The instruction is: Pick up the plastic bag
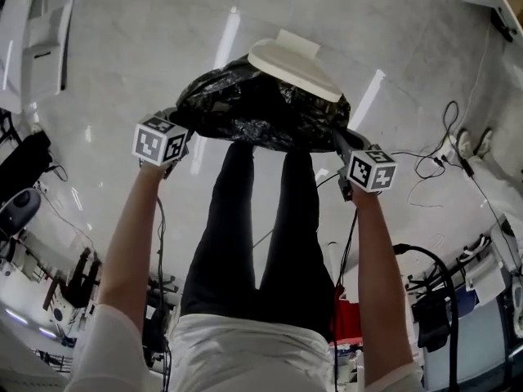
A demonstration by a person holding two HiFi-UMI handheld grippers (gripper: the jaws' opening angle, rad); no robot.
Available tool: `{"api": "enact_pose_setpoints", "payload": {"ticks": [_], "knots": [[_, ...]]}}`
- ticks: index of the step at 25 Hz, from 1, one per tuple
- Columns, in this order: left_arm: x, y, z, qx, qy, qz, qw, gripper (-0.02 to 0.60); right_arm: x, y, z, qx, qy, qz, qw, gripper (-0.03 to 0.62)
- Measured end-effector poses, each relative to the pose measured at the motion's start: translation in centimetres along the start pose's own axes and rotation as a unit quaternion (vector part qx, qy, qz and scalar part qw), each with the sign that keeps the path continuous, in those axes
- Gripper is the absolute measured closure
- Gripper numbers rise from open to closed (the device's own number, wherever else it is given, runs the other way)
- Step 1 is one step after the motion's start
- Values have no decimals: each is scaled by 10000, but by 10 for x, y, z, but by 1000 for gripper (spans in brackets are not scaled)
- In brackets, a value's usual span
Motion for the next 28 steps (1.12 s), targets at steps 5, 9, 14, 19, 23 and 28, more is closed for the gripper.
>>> {"api": "enact_pose_setpoints", "payload": {"ticks": [5,9,14,19,23,28], "knots": [[6,-49,50,-83,-131,20,9999,575,-9,-50,-37,229,-538,-304,9978,589],[7,-80,80,-279,-157,55,9995,575,-22,-79,-66,270,-850,-405,9952,589],[19,-126,113,-613,-234,88,9978,575,-31,-128,-101,205,-1024,-402,9937,589],[29,-176,158,-494,-597,360,9963,575,-40,-179,-131,129,-1368,-336,9899,589],[42,-212,188,-511,-780,591,9939,575,-44,-216,-154,34,-1846,-301,9823,589],[56,-259,222,-684,-880,960,9891,575,-48,-260,-180,-82,-2164,-233,9760,589]]}}
Point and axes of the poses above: the fingertips, and each gripper's own axes: y forward along the fingers, z to its right, x out of its underside, the point moved 4 cm from there along -y, backward along the fingers, and after that the axes turned 5 degrees about -y, right-handed, at the moved point
